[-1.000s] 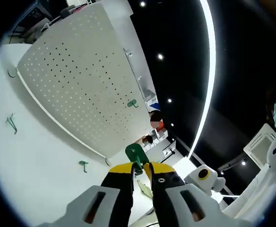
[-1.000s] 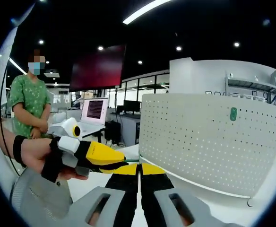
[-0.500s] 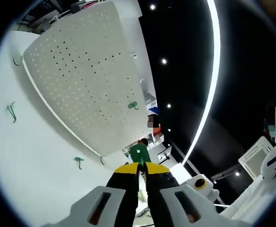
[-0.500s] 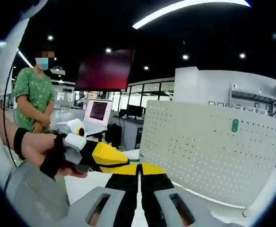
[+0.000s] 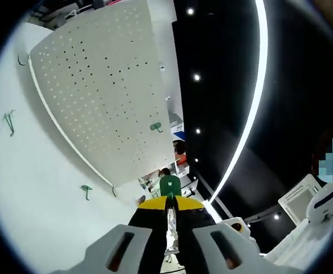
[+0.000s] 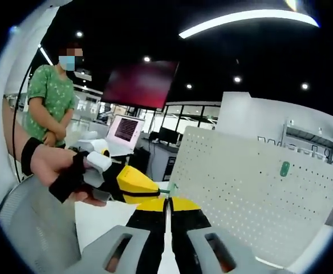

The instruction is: Insert the hook assembly into the mounting plate slot until the hook locks in place.

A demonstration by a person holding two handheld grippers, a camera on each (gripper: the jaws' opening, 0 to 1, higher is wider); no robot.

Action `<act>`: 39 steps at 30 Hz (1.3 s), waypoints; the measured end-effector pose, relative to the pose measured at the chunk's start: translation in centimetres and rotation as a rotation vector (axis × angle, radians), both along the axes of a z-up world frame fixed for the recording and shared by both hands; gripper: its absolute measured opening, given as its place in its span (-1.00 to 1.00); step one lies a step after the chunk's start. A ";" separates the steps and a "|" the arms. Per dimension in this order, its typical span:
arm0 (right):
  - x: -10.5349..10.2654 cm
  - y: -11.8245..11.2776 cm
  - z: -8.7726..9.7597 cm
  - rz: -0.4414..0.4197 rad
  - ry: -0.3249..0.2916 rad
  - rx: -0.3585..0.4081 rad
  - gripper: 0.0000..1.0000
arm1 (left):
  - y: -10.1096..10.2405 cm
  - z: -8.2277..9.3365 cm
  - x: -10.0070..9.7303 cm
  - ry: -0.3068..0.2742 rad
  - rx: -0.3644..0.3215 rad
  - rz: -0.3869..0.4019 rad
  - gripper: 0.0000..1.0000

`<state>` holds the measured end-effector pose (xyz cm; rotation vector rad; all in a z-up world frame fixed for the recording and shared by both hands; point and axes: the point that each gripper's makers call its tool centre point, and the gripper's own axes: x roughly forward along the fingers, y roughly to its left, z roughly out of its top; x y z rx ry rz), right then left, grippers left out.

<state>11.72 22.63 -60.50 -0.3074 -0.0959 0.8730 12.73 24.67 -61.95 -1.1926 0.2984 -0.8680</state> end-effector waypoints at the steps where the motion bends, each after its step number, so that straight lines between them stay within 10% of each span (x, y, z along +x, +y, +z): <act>1: 0.0 -0.1 0.0 -0.002 0.006 0.004 -1.00 | -0.1 0.0 -0.1 -0.009 0.006 -0.004 -0.92; 19: 0.6 -0.4 -0.5 -0.029 0.080 0.037 -1.00 | -0.4 -0.5 -0.3 -0.047 0.127 -0.008 -0.93; 39: 0.8 -0.8 -0.3 -0.083 0.078 0.074 -1.00 | -0.6 -0.3 0.1 -0.034 0.087 0.011 -0.92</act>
